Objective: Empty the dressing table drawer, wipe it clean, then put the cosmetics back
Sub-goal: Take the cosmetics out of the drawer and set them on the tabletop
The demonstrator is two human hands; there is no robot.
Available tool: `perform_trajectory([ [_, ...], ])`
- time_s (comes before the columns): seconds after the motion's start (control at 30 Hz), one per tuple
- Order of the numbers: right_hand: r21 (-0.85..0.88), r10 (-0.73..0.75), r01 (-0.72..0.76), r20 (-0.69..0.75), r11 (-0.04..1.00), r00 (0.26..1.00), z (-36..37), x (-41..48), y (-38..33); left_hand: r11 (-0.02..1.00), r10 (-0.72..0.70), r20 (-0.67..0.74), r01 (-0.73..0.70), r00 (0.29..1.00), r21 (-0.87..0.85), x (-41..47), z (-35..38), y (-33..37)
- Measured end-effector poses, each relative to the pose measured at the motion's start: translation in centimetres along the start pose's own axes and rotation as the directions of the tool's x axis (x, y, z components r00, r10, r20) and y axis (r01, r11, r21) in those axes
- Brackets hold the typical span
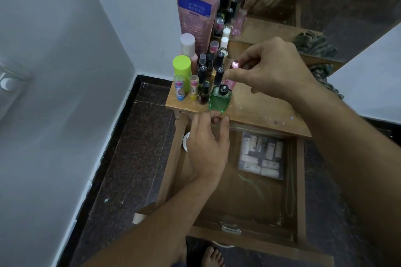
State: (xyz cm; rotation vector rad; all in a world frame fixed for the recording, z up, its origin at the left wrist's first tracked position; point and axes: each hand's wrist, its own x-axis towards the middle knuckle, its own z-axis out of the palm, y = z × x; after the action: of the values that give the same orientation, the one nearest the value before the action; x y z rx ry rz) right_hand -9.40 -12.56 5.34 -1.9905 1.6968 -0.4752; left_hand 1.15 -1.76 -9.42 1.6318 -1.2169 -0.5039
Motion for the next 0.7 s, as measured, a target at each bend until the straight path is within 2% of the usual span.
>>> perform_trajectory([
  [0.1,0.059,0.026,-0.024,-0.031,0.998,0.999,-0.7,-0.8,0.3,1.0,0.009,0.022,-0.01,1.0,0.026,-0.2,-0.5,-0.5],
  [0.2,0.132,0.049,-0.031,-0.139,0.991,0.989,-0.7,-2.9,0.7,0.997,-0.008,0.038,0.005,0.999,0.072,-1.0,-1.4,-1.4],
  [0.37,0.272,0.158,-0.082,-0.272,0.959,0.949,2.4,-8.4,1.5,0.971,-0.18,0.15,0.151,0.972,0.185,-2.8,-2.9,-1.9],
  [0.47,0.339,0.313,-0.208,-0.29,0.917,0.904,5.8,-12.1,2.8,0.951,-0.259,0.243,0.203,0.935,0.233,-4.1,-3.2,-1.2],
  [0.57,0.465,0.553,-0.425,-0.182,0.777,0.813,9.3,-15.1,4.8,0.947,-0.286,0.326,0.214,0.901,0.241,-5.1,-2.6,-0.9],
  [0.7,0.54,0.783,-0.657,-0.007,0.526,0.622,11.9,-17.0,7.4,0.931,-0.347,0.396,0.264,0.85,0.251,-5.9,-0.8,-1.1],
])
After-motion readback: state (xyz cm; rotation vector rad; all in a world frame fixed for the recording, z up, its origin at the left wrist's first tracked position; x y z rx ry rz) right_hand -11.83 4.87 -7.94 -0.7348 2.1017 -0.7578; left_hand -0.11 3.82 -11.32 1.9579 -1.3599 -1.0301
